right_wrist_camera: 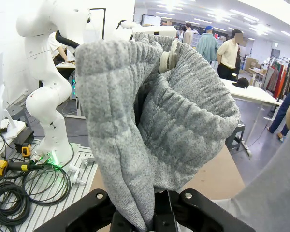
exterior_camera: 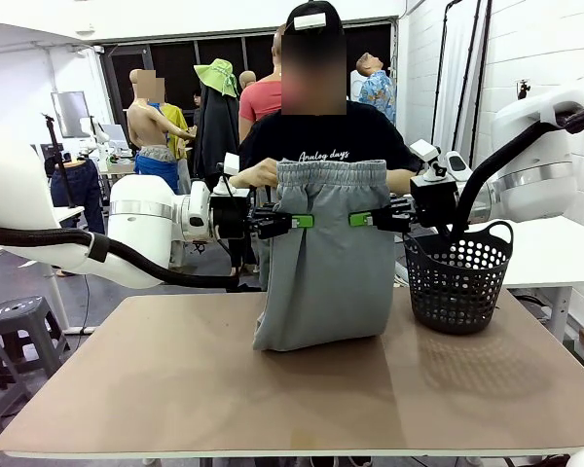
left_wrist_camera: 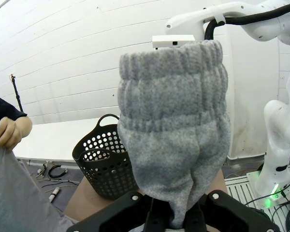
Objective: Fold the training pants.
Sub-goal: Release the ends of the Training pants and then grab the overlapped ends.
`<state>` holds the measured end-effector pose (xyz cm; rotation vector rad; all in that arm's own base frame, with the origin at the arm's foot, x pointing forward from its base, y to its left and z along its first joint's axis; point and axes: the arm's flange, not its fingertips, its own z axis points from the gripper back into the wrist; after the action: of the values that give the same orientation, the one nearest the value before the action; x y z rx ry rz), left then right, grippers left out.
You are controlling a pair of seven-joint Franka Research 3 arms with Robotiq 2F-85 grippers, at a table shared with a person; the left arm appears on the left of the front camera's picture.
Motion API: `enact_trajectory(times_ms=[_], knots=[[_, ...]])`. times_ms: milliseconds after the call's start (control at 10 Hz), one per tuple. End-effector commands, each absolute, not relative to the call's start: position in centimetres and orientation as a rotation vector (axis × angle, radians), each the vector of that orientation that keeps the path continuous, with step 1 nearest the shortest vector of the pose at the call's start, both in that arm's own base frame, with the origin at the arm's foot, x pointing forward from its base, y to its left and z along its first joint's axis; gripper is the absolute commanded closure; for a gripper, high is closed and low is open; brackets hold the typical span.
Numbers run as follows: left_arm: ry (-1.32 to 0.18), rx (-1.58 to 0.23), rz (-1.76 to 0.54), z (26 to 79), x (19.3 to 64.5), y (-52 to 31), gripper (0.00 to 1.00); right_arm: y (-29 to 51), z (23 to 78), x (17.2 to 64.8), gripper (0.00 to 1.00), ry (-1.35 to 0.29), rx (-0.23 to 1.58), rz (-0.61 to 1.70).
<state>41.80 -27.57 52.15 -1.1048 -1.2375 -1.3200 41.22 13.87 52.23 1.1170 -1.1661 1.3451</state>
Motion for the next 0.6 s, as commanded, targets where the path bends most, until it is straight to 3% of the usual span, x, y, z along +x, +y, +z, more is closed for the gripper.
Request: enact_trajectory(times_ms=[0,500], knots=[[-1.267,-1.106,-1.305,52.44,41.80,-27.60,1.00,13.96,52.27,40.93,1.00,-1.191,1.132,1.333],[-1.267,-1.106,-1.305,52.44,41.80,-27.60,1.00,13.96,52.27,40.93,1.00,-1.191,1.132,1.333]])
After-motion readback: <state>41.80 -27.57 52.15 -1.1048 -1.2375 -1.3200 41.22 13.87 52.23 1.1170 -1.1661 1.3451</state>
